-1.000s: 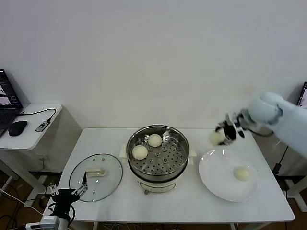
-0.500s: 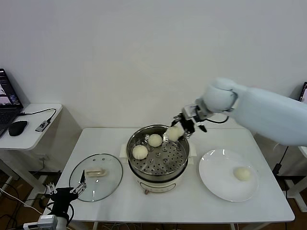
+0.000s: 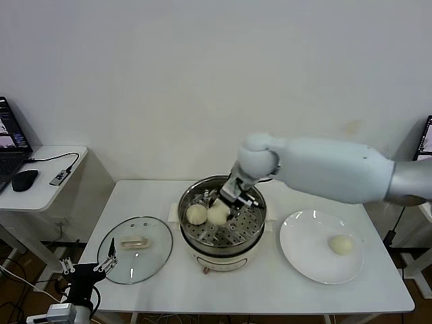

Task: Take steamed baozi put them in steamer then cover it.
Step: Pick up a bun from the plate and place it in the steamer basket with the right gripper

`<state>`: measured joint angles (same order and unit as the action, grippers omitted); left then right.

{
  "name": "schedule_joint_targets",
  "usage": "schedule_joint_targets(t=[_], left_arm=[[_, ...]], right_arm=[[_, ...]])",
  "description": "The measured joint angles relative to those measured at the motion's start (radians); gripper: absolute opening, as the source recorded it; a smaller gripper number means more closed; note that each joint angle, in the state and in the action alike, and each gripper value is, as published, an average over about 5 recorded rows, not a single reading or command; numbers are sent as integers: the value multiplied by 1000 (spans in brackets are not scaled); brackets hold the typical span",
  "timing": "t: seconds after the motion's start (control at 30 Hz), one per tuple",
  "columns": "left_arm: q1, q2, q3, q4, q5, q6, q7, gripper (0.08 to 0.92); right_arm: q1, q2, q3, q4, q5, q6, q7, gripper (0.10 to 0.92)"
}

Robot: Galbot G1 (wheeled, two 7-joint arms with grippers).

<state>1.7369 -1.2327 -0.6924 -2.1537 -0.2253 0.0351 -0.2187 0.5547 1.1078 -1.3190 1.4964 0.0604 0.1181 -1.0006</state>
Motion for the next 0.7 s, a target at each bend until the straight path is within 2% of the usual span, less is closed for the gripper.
schedule_joint_targets(t=[0.43, 0.7], left_arm=[[4, -4, -1, -6, 0, -3, -1, 823], [4, -6, 2, -1, -1, -5, -2, 823]], right_arm=[[-13, 43, -42, -10, -106, 149, -12, 613], [-7, 42, -54, 3, -126, 188, -17, 727]])
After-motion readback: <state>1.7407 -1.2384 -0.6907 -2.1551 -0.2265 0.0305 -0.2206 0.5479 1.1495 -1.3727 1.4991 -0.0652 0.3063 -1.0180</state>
